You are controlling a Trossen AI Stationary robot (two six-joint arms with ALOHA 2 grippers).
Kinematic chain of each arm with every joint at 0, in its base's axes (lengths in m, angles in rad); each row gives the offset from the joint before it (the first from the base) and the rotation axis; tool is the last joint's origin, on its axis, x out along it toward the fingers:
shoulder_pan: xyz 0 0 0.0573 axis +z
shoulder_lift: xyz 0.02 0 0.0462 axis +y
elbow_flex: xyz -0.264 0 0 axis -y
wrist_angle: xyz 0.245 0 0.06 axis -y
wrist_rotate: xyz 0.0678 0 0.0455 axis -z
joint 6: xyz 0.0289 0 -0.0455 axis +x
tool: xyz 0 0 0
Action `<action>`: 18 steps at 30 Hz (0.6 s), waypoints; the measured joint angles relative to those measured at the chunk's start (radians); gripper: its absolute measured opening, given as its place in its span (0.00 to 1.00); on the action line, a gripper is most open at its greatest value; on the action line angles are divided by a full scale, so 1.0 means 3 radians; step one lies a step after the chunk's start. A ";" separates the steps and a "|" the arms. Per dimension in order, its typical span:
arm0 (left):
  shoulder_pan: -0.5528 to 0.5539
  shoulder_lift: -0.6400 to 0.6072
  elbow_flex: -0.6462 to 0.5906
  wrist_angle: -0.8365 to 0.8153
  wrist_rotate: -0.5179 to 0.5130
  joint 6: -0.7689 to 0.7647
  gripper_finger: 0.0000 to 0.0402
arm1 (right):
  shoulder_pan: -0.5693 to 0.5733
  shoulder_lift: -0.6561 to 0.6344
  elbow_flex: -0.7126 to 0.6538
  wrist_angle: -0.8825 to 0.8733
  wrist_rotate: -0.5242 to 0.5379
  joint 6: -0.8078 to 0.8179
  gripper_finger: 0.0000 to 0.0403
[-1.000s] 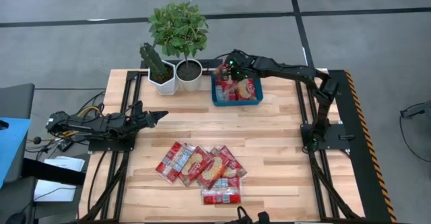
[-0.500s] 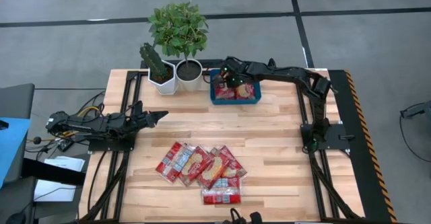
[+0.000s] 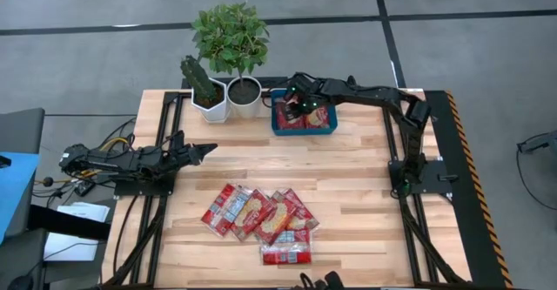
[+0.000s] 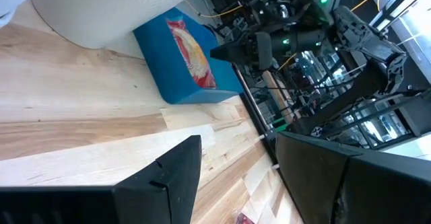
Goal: Sort popcorn bags into baskets
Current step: Put the red popcorn bag into the blue container
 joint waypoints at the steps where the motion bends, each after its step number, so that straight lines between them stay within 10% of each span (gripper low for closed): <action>1: -0.0001 0.0000 0.0000 0.0000 -0.0001 0.0000 0.46 | -0.0007 -0.0034 -0.0001 -0.0071 0.0019 -0.0074 0.51; 9: 0.0000 0.0000 0.0000 0.0000 0.0095 -0.0022 0.46 | 0.0131 -0.0363 -0.0002 -0.0581 -0.0347 -0.0861 0.53; 18: -0.0001 -0.0001 0.0000 0.0000 0.0183 -0.0020 0.46 | 0.1103 -0.0698 -0.0002 -0.1352 -0.0917 -0.1569 0.50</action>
